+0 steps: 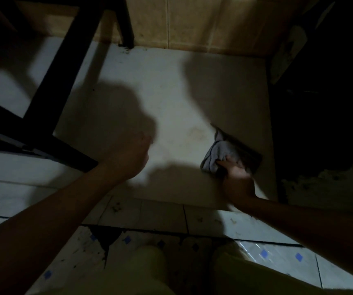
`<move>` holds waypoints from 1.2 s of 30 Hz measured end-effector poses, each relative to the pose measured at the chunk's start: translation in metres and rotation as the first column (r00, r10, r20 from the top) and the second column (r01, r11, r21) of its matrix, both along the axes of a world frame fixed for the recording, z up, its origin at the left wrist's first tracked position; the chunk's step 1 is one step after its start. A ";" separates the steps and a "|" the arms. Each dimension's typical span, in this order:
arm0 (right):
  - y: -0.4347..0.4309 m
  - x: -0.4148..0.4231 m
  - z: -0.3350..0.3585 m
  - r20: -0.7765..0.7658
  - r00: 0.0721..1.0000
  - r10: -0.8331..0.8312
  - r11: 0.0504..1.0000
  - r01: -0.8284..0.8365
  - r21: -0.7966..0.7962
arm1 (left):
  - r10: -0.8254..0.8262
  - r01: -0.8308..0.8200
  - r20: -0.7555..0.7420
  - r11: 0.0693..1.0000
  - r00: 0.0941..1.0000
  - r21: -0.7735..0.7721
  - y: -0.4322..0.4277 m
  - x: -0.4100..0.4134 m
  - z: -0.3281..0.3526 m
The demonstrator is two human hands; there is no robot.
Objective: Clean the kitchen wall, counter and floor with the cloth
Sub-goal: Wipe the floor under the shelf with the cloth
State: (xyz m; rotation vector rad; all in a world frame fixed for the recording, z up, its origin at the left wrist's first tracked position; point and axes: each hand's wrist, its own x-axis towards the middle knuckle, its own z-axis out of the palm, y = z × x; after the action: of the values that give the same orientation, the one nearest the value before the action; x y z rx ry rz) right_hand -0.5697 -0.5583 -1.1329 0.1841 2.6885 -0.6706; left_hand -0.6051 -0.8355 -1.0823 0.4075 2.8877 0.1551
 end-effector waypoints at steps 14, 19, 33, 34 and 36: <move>-0.110 -0.003 0.005 0.027 0.758 0.652 0.758 -0.652 0.007 | 0.158 -0.162 0.113 0.986 0.981 0.026 -0.056 0.053 0.003; -0.151 -0.013 0.000 0.036 0.608 0.793 0.608 -0.794 0.010 | 0.198 -0.204 0.080 0.976 0.977 0.076 -0.067 0.066 0.005; -0.137 -0.039 -0.031 0.003 0.564 0.825 0.558 -0.817 0.146 | 0.117 -0.123 0.074 0.989 0.990 0.081 -0.054 0.045 0.004; -0.124 -0.038 -0.028 -0.001 0.573 0.820 0.566 -0.810 0.152 | 0.110 -0.115 0.069 0.991 0.992 0.073 -0.052 0.041 0.003; -0.097 -0.035 -0.020 -0.101 0.572 0.814 0.578 -0.781 0.236 | 0.114 -0.118 0.083 0.992 0.990 0.038 -0.046 0.030 0.002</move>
State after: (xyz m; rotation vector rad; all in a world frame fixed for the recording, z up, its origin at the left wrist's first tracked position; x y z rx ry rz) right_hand -0.6048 -0.6552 -1.1530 -1.0854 2.5822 -0.1570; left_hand -0.5754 -0.8813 -1.0803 0.2348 2.8330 0.2468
